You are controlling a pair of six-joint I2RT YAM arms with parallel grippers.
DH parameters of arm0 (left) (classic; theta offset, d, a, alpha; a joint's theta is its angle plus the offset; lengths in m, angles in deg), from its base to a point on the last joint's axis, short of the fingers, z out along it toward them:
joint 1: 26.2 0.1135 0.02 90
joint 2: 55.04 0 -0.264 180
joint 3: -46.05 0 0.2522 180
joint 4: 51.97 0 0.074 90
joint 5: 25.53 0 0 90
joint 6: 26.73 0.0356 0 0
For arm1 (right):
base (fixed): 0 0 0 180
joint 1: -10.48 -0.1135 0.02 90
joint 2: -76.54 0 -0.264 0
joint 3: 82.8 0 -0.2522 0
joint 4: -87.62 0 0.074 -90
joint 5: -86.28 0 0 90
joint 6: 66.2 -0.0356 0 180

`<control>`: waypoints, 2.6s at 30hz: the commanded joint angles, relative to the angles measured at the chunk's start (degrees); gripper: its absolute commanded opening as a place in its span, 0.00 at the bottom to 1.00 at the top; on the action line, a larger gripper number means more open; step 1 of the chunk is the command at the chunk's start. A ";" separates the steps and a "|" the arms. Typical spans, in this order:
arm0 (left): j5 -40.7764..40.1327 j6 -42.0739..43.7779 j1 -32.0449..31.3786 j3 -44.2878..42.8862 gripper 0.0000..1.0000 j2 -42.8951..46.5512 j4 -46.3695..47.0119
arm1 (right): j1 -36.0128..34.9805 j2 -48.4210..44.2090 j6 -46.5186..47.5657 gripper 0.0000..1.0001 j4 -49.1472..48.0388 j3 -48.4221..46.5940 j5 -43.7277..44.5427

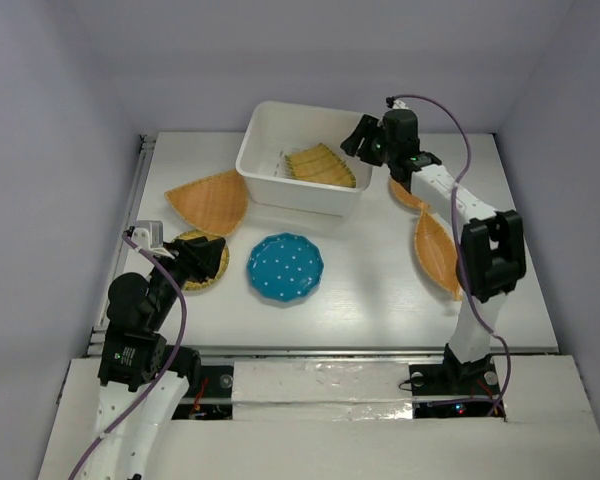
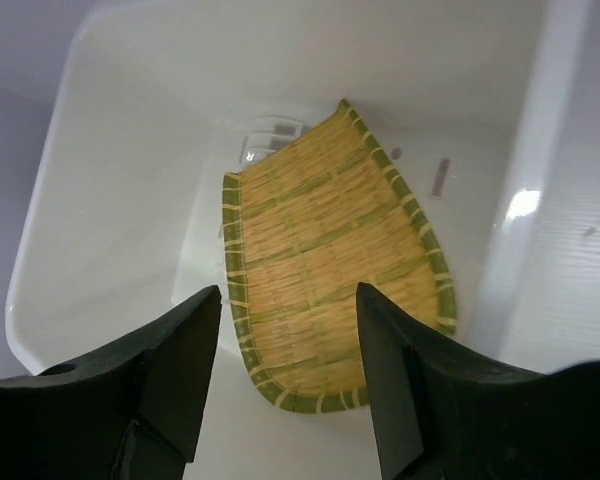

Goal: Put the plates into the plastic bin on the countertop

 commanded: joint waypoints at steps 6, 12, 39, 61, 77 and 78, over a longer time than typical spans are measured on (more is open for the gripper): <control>-0.23 -0.09 -0.22 0.39 0.46 1.06 2.13 | -1.68 -31.38 1.95 0.17 -11.08 20.22 3.78; -0.23 -0.09 -0.22 0.39 0.36 1.50 2.04 | -13.27 -45.02 -2.44 0.00 -16.64 44.05 2.19; -0.58 -0.18 -0.84 0.39 0.39 0.97 2.04 | -22.69 -17.36 -14.40 0.53 -27.28 54.89 8.79; -1.37 -0.18 -0.84 0.30 0.40 2.91 1.69 | -25.60 -10.93 -9.48 0.25 -13.74 46.62 13.45; -1.28 -0.18 -0.84 0.30 0.40 2.73 1.69 | -25.60 -31.39 -16.06 0.00 -27.01 59.45 6.51; -1.28 -0.18 -0.84 0.30 0.40 2.64 1.69 | -25.60 -33.84 -16.59 0.00 -28.49 60.24 6.07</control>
